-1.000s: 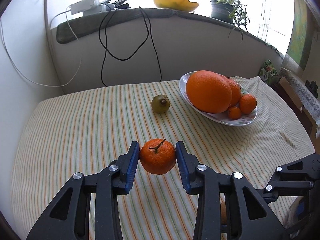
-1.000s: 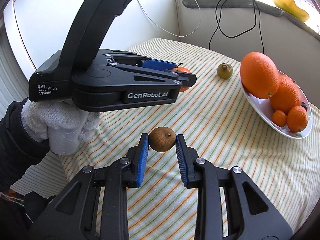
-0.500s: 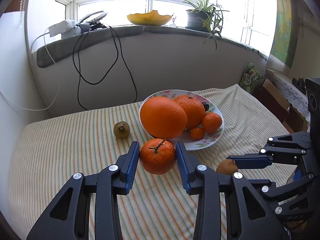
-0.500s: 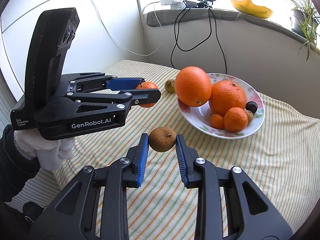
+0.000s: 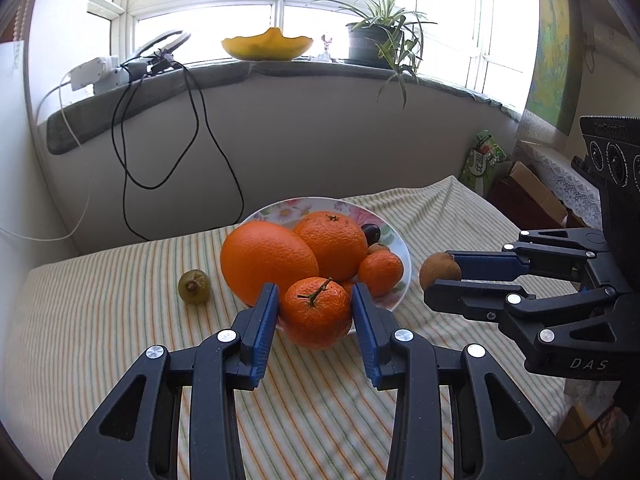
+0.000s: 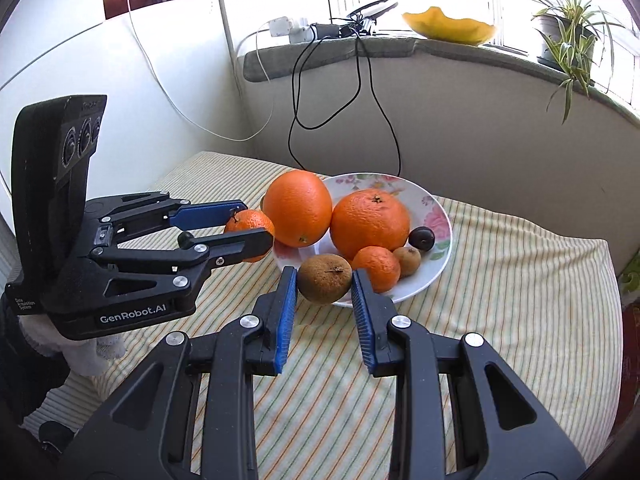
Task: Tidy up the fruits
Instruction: 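Carry the brown kiwi with the right gripper over the plate while the left gripper carries the tangerine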
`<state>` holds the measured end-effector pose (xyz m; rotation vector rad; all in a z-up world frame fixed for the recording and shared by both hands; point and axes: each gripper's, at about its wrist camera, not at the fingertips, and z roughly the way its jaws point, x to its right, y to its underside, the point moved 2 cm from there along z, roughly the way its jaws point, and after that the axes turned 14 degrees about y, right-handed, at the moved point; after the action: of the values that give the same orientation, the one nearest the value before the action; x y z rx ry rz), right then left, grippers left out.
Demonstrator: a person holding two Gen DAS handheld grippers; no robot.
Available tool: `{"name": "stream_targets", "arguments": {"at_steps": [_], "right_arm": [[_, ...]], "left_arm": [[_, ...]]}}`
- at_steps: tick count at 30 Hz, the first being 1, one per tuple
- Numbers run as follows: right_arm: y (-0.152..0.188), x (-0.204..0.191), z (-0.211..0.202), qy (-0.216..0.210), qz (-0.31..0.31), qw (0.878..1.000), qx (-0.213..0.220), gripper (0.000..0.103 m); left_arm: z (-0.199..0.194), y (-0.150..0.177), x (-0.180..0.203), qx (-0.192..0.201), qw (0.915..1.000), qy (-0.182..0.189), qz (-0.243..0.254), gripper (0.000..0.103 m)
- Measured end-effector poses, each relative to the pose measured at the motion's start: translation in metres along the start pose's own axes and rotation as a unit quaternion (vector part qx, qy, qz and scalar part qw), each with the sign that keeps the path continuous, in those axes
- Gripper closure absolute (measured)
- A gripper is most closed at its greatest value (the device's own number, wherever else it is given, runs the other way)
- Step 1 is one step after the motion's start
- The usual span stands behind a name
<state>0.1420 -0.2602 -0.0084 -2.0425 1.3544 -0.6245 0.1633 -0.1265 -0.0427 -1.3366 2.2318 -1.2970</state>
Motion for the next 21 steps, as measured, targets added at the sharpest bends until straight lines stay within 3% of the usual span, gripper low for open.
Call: {"name": "stream_targets", "arguments": {"at_steps": [12, 21], "right_arm": [[-0.036, 0.038, 0.032, 0.024, 0.02, 1.0, 0.004, 0.074], [-0.052, 0.052, 0.07, 0.025, 0.038, 0.999, -0.009, 0.074]], "left_arm": [[0.022, -0.024, 0.013, 0.001, 0.9997, 0.007, 0.024, 0.067], [0.041, -0.056, -0.009, 0.001, 0.9999, 0.005, 0.014, 0.067]]}}
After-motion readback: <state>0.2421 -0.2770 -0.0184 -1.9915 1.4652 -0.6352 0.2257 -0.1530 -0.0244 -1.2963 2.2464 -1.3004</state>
